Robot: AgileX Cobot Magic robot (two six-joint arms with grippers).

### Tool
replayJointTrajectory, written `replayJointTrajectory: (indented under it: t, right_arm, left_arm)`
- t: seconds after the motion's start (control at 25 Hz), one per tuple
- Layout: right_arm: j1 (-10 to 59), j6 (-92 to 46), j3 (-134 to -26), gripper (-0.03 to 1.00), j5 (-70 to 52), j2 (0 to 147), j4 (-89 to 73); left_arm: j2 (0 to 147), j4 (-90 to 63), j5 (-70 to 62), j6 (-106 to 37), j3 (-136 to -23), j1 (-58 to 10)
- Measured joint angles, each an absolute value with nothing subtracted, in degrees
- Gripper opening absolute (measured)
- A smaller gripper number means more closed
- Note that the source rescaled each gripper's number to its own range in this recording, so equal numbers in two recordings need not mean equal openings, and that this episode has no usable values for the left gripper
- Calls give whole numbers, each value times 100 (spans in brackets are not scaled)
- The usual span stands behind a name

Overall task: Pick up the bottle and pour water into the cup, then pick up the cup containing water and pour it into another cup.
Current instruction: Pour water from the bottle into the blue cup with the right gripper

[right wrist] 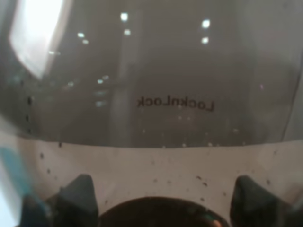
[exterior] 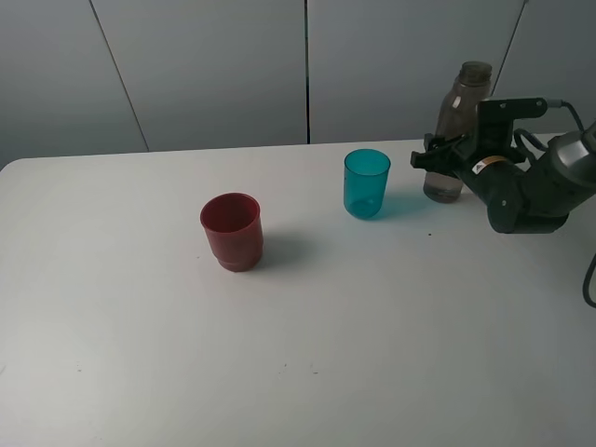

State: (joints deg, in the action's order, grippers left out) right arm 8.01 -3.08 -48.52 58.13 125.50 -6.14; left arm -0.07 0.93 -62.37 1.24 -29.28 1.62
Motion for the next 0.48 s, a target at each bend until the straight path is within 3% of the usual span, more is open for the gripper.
replayJointTrajectory:
  t: [0.48]
  right_arm:
    - [958, -2915, -4852, 0, 5619, 11838, -509]
  left_arm:
    - [-7, 93, -6237, 100, -2928, 162]
